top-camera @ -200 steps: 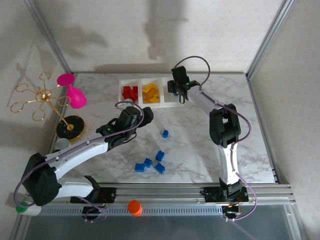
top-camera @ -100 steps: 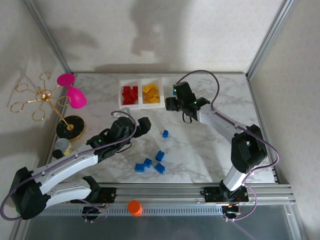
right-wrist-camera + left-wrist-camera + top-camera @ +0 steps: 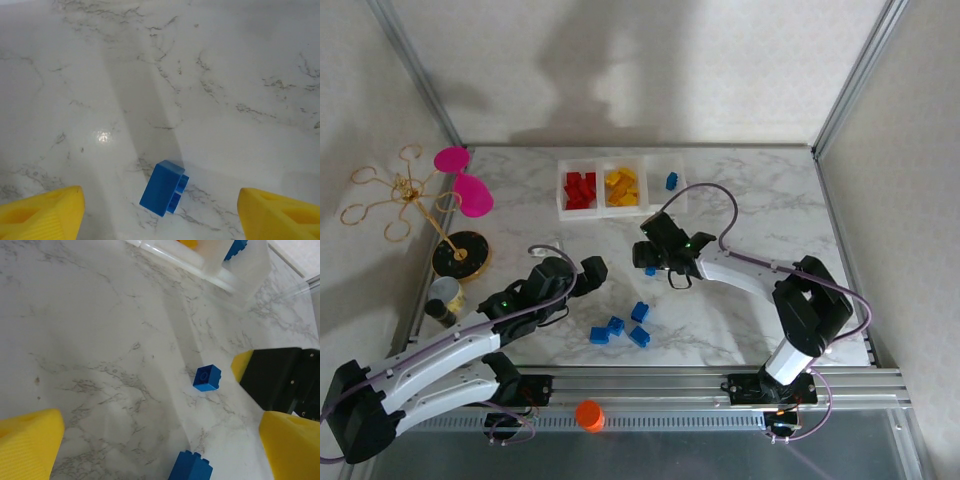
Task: Sort the legos into containers by color
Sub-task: Pick up the lego from the center of the table, then place the lego in the container.
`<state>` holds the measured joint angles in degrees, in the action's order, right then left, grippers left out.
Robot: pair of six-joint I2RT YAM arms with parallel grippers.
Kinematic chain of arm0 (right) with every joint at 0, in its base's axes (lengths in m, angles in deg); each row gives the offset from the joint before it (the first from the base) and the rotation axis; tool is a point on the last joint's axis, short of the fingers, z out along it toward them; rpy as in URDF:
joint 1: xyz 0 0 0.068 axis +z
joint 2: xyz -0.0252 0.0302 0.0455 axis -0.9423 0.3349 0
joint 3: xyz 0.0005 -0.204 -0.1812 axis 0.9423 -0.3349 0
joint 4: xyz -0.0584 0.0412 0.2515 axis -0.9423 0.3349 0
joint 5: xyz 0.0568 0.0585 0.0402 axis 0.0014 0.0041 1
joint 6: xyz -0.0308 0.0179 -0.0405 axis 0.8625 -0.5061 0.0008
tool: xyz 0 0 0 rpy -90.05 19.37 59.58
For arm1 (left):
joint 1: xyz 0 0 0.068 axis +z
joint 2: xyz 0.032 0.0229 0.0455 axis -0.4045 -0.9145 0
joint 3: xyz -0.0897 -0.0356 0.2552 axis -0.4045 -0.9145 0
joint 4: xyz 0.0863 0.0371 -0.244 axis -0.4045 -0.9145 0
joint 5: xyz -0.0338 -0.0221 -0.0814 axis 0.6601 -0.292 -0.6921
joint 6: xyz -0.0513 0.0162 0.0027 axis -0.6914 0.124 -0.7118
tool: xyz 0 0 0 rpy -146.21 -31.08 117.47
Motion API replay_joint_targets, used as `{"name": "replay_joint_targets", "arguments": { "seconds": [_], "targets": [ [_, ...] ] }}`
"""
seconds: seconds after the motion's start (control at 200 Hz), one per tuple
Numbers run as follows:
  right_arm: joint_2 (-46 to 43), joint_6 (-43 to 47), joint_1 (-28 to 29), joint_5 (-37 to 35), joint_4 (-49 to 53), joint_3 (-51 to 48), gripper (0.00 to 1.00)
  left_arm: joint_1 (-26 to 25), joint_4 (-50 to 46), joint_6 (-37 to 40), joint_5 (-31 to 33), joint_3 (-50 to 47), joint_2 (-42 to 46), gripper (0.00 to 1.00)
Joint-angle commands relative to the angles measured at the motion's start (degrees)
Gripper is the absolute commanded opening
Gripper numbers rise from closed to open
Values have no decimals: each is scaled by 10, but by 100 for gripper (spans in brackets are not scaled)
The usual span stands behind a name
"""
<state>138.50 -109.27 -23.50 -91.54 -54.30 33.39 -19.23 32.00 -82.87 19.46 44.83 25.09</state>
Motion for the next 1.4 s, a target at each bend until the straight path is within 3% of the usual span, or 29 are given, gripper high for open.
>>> {"name": "replay_joint_targets", "arguments": {
  "seconds": [0.0,0.1,0.225,0.726,1.021,1.242,1.397],
  "targets": [
    [25,-58,16,-30,-17,4,77,-5,-13,-13,13,-8,9,100],
    [39,-77,29,-68,-16,6,74,-5,-17,-15,19,-9,9,100],
    [68,-82,30,-56,-27,14,68,-5,-14,-20,21,-12,8,100],
    [95,-45,33,-71,-32,21,33,-5,-6,-20,17,-15,-5,100],
    [60,3,18,-96,-17,51,27,-5,0,-6,11,6,-25,100],
    [43,68,-52,-106,-40,100,28,-4,8,21,21,60,-75,100],
    [98,102,-103,-81,-39,174,28,-2,25,24,31,97,-123,100]
  ]
}}
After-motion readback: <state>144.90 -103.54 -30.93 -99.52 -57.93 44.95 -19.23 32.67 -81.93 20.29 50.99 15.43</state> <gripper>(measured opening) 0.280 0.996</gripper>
